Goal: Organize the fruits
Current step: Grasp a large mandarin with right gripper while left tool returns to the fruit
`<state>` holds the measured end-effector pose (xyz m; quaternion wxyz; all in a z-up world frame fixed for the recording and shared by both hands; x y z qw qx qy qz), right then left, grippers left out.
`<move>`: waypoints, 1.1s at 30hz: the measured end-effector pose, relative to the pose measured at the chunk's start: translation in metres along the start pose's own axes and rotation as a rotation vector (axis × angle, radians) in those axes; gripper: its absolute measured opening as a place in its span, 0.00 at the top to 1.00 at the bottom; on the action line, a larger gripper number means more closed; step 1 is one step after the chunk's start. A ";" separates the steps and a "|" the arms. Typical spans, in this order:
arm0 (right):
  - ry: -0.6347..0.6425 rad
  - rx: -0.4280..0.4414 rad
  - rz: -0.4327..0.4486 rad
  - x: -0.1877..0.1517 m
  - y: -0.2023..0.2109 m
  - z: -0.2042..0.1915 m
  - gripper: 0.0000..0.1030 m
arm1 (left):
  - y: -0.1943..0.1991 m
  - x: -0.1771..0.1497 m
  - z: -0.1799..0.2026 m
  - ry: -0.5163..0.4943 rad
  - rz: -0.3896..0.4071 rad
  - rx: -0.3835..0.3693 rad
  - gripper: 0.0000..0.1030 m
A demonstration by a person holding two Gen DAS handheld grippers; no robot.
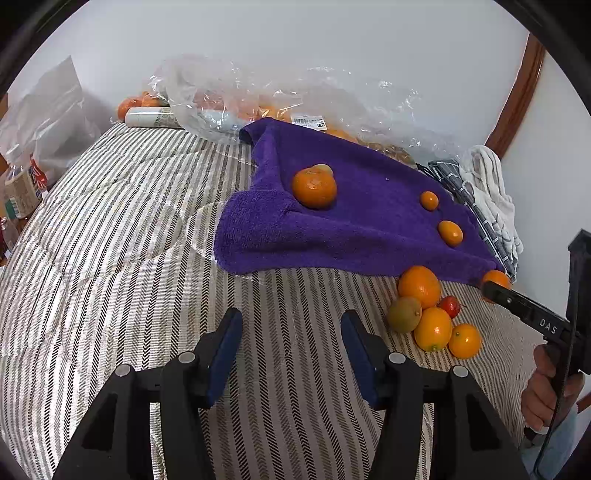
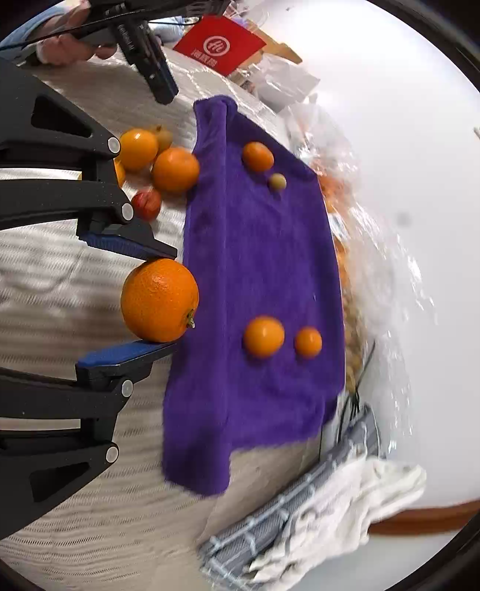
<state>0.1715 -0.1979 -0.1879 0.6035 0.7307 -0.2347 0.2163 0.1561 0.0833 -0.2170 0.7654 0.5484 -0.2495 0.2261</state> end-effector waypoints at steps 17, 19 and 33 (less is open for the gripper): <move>0.073 -0.033 0.089 -0.024 0.017 0.006 0.59 | 0.002 -0.003 0.008 -0.030 -0.004 0.049 0.46; 0.079 -0.013 0.088 -0.024 0.018 0.005 0.59 | 0.003 -0.005 0.016 -0.056 -0.017 0.023 0.46; 0.015 0.029 0.107 -0.024 0.021 0.017 0.59 | -0.023 0.000 0.072 -0.216 -0.088 0.021 0.50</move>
Point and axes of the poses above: each gripper's, at about its wrist camera, not at the fingertips, and y roughly against the way its jaws point, z to its right, x to its top, the point moved 1 cm from there along -y, roughly the way its jaws point, and after that the axes turned 2 degrees about -y, right-handed, at the moved point
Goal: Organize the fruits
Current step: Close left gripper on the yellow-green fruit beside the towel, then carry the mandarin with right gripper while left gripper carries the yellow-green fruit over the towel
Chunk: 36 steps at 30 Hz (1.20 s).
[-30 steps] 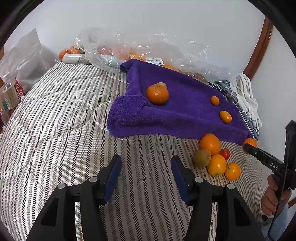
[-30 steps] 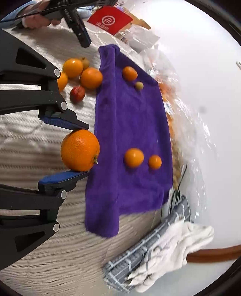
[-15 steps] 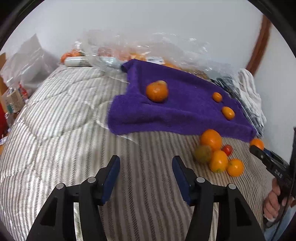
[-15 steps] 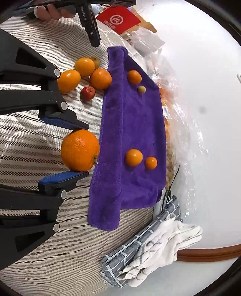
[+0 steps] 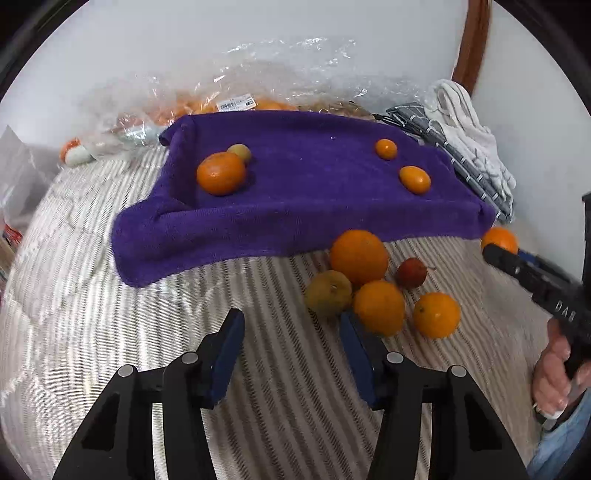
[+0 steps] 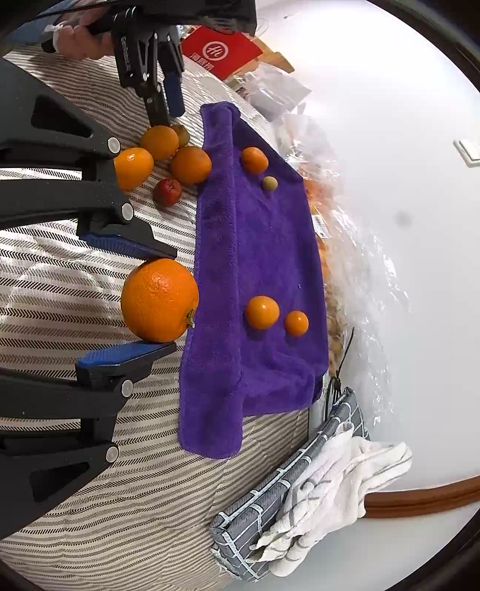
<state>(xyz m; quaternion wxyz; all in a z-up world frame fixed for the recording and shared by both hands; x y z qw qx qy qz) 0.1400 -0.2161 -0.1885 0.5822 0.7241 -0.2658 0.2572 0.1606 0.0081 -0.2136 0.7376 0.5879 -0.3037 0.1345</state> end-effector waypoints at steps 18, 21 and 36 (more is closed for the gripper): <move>0.004 0.011 -0.014 -0.001 -0.003 -0.003 0.59 | 0.004 0.008 -0.001 0.065 0.130 -0.144 0.75; 0.010 0.003 -0.008 -0.002 -0.002 -0.004 0.59 | 0.011 0.007 -0.011 0.117 0.168 -0.138 0.75; 0.009 -0.003 -0.001 -0.002 -0.001 -0.003 0.59 | 0.037 0.010 -0.029 0.208 0.346 -0.007 0.75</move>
Point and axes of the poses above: each gripper's, at about its wrist camera, not at the fingertips, and y roughly against the way its jaws point, z to its right, x to its top, the point moved 1 cm from there along -y, roughly the way its jaws point, and after that the axes turned 2 degrees about -y, right-handed, at the moved point
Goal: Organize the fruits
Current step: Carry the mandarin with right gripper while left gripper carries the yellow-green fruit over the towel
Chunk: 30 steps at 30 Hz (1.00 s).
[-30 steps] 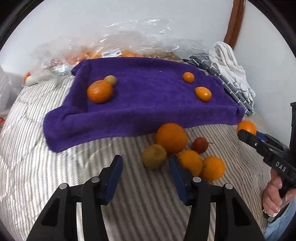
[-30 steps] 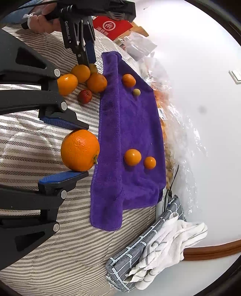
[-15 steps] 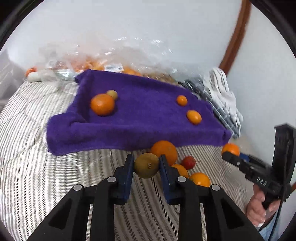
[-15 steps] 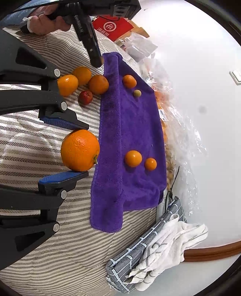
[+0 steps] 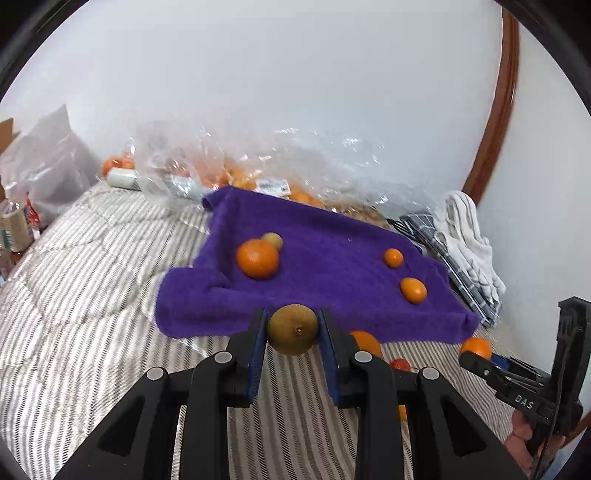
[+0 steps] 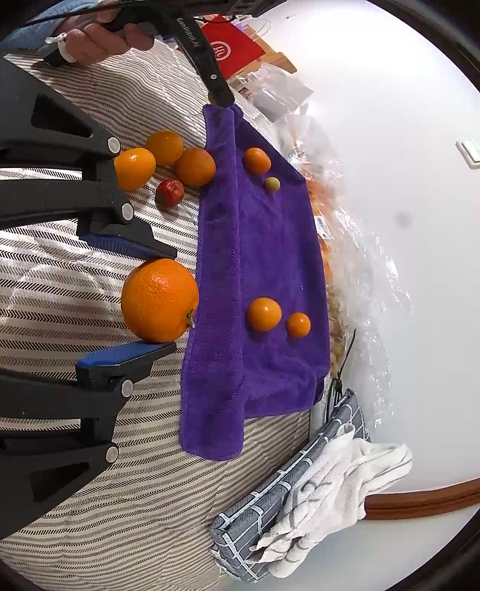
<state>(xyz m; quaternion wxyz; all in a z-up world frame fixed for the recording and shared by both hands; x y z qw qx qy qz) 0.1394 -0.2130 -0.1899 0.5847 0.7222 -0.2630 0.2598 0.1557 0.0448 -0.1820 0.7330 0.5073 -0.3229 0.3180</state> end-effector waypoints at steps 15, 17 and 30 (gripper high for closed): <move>-0.047 0.000 0.030 -0.001 0.006 0.006 0.59 | 0.016 0.006 -0.004 0.053 0.062 -0.015 0.75; -0.059 -0.008 0.036 -0.001 0.008 0.008 0.59 | 0.017 0.005 -0.003 0.042 0.069 0.002 0.75; -0.073 -0.035 -0.004 -0.009 0.015 0.001 0.59 | 0.016 0.004 -0.001 0.025 0.067 0.007 0.75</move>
Point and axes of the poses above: each gripper's, at about its wrist camera, not at the fingertips, and y roughly against the way its jaws point, z to its right, x to its top, the point moved 1 cm from there along -y, roughly the way its jaws point, and after that the axes turned 2 degrees about -y, right-handed, at the moved point
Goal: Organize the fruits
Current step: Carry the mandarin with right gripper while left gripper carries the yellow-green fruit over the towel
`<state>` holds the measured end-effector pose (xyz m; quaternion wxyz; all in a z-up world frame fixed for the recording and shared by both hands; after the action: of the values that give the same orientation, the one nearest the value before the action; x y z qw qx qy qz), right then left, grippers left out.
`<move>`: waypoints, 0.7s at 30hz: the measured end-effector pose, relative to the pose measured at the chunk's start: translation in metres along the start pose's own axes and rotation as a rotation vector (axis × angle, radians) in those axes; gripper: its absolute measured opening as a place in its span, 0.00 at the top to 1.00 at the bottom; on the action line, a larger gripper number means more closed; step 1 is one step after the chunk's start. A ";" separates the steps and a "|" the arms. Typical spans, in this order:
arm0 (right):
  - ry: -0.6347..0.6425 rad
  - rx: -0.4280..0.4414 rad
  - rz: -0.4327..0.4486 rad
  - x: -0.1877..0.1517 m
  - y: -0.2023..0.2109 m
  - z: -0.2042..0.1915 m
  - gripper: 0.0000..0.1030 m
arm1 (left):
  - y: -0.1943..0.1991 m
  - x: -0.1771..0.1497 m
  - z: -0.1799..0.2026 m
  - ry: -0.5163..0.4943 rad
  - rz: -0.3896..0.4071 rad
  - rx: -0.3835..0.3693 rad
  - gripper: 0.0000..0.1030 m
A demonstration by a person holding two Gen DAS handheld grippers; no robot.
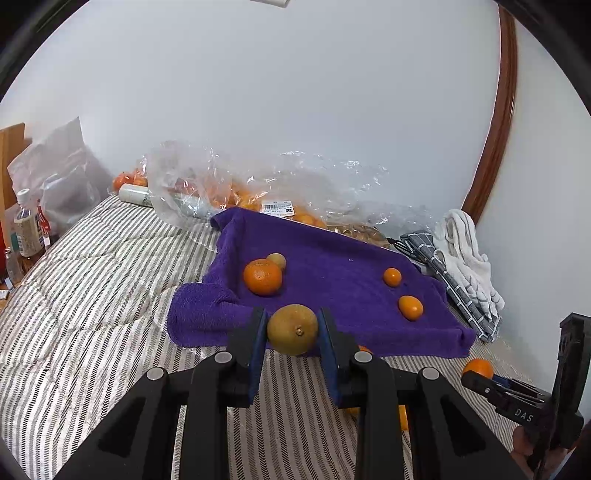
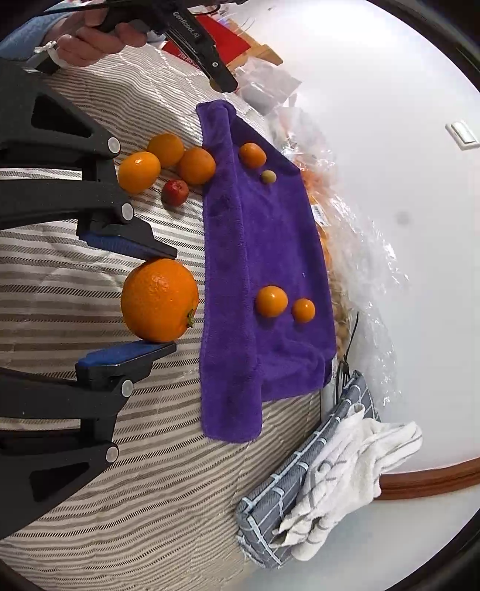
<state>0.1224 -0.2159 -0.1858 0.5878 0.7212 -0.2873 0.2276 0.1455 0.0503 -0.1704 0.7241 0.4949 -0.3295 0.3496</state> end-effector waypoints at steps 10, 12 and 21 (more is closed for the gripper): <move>0.036 -0.031 0.035 0.026 0.021 -0.006 0.59 | 0.008 0.018 -0.015 -0.004 -0.012 0.083 0.75; 0.044 -0.028 0.043 0.036 0.022 -0.008 0.59 | 0.015 0.030 -0.018 -0.015 -0.003 0.084 0.75; 0.076 0.007 0.113 0.092 0.005 -0.026 0.59 | 0.007 0.084 -0.012 -0.053 0.016 0.031 0.75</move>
<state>0.1869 -0.2046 -0.1157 0.5817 0.6968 -0.3044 0.2886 0.1863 0.0792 -0.1014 0.7046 0.5125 -0.3469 0.3473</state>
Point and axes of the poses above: each gripper's, at about its wrist camera, not at the fingertips, and y roughly against the way its jaws point, z to its right, x to its top, the point moved 1 cm from there along -y, roughly the way its jaws point, and after that the axes turned 2 degrees about -y, right-handed, at the moved point
